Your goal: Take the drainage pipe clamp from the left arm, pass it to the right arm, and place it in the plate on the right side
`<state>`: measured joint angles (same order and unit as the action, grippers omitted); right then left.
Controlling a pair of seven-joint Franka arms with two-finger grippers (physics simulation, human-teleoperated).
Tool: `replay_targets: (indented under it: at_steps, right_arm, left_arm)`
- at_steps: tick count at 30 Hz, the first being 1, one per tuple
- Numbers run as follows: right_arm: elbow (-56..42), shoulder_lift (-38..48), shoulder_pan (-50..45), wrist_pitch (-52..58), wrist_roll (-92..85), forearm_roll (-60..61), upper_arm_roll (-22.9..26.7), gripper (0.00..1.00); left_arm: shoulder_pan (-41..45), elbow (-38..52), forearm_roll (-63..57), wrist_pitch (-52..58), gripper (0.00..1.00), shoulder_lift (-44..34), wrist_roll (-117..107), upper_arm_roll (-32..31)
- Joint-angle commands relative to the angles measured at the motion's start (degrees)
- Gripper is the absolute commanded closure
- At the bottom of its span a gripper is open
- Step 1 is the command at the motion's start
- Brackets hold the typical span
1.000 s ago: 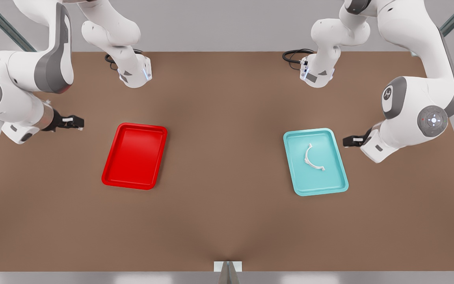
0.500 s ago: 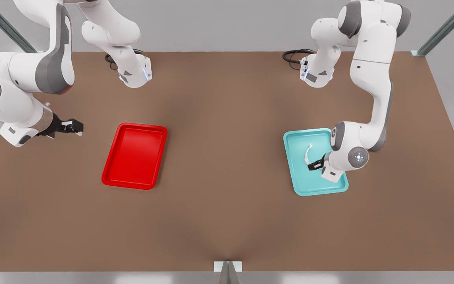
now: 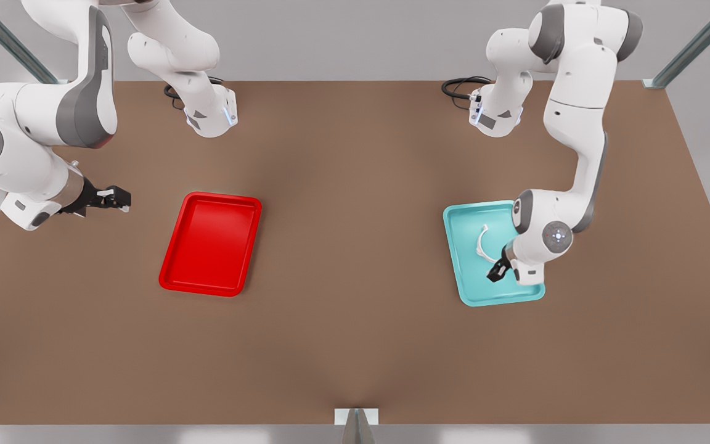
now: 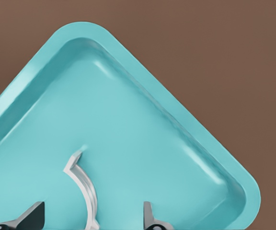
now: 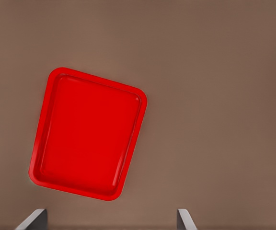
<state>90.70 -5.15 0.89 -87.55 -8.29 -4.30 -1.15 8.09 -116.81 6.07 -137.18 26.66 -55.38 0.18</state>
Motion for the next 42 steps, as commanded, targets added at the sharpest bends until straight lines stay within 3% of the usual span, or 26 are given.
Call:
replay_targets:
  at_steps: [1,5,8,9,23,24,26,39,42]
  right_arm:
    - [0.0,0.1,0.0,0.1,-0.6,0.0,0.0,0.00]
    - [0.0,0.1,0.0,0.2,-0.6,0.1,0.0,0.00]
    - [0.1,0.1,0.0,0.2,-0.6,0.1,0.0,0.00]
    - [0.1,0.1,0.0,0.2,-0.6,0.0,0.0,0.00]
    - [0.3,0.0,-0.1,0.2,-0.6,-0.1,0.0,0.00]
    - [0.3,0.0,-0.1,0.2,-0.6,-0.2,0.0,0.00]
    - [0.3,0.0,-0.1,0.2,-0.6,-0.2,0.0,0.00]
    - [0.3,0.0,-0.2,0.3,-0.6,-0.2,0.0,0.00]
    - [0.3,0.0,-0.2,0.2,-0.6,-0.2,0.0,0.00]
  left_arm:
    - [0.0,-0.4,-0.1,-5.4,0.00,0.9,-22.3,0.0]
    - [0.0,-0.7,-0.1,-6.0,0.00,2.1,-22.3,0.0]
    - [0.0,-0.7,-0.1,-6.0,0.35,2.4,-22.3,0.0]
    - [0.0,-0.7,-0.1,-6.0,0.37,2.5,-22.3,0.0]
    - [0.0,-0.7,-0.2,-5.8,0.38,3.4,-22.4,0.0]
    - [0.0,-0.7,-0.2,-5.7,0.56,3.4,-22.4,0.0]
    - [0.0,-0.7,-0.1,-5.6,0.79,3.4,-22.8,0.0]
    - [0.2,-0.4,-0.2,-5.2,0.79,3.7,-22.8,0.0]
    - [0.5,0.0,-0.4,0.9,0.79,0.2,-22.5,0.1]
